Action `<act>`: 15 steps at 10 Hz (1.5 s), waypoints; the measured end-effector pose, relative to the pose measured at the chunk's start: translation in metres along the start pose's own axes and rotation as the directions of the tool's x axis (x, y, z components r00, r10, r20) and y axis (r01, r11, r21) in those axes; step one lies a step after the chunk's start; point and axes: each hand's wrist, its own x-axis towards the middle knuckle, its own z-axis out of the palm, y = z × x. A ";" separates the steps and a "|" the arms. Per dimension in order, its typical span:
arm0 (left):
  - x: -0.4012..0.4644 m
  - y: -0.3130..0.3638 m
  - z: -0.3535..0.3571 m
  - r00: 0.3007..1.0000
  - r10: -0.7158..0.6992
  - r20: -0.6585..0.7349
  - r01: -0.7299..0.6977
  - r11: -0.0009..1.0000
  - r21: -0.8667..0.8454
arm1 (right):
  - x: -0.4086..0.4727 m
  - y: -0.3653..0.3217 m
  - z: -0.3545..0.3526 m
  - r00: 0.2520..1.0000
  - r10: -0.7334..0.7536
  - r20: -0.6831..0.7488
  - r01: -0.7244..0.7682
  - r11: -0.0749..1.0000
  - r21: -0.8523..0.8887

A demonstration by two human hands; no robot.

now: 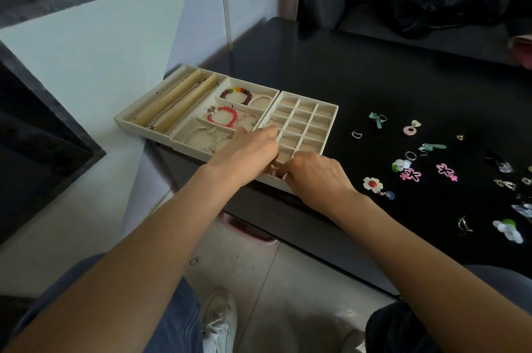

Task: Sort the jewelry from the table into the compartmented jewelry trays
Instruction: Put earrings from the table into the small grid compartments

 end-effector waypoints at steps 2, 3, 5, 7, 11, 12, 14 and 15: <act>0.002 0.001 0.002 0.999 0.046 -0.015 -0.045 0.997 0.067 | 0.004 0.001 0.003 1.000 0.023 -0.002 -0.023 1.000 -0.003; 0.000 0.001 0.003 0.999 0.026 -0.027 -0.025 0.998 0.055 | 0.005 0.001 0.004 1.000 0.016 -0.002 -0.016 1.000 -0.002; 0.005 0.001 0.007 0.996 -0.026 -0.082 0.029 0.999 0.028 | 0.004 -0.002 -0.001 1.000 -0.010 -0.017 0.008 0.994 -0.111; 0.004 0.000 0.010 0.997 -0.007 -0.078 0.013 0.996 0.087 | 0.003 -0.003 -0.001 0.999 -0.032 -0.021 0.028 0.985 -0.169; 0.007 -0.003 0.012 0.997 0.000 -0.078 0.006 0.998 0.067 | 0.005 0.002 0.004 1.000 0.016 -0.004 -0.016 0.999 -0.043; 0.007 -0.003 0.012 0.997 0.007 -0.073 -0.002 0.997 0.074 | 0.005 0.003 0.003 1.000 0.014 0.000 -0.014 0.999 -0.045; 0.006 -0.007 0.013 0.996 0.028 -0.086 -0.025 0.999 0.031 | 0.007 0.008 -0.004 0.994 0.099 0.034 -0.104 0.973 0.207; 0.006 -0.011 0.013 0.998 0.022 -0.063 -0.022 1.000 -0.001 | 0.012 0.017 -0.011 0.975 0.212 0.071 -0.219 0.835 0.505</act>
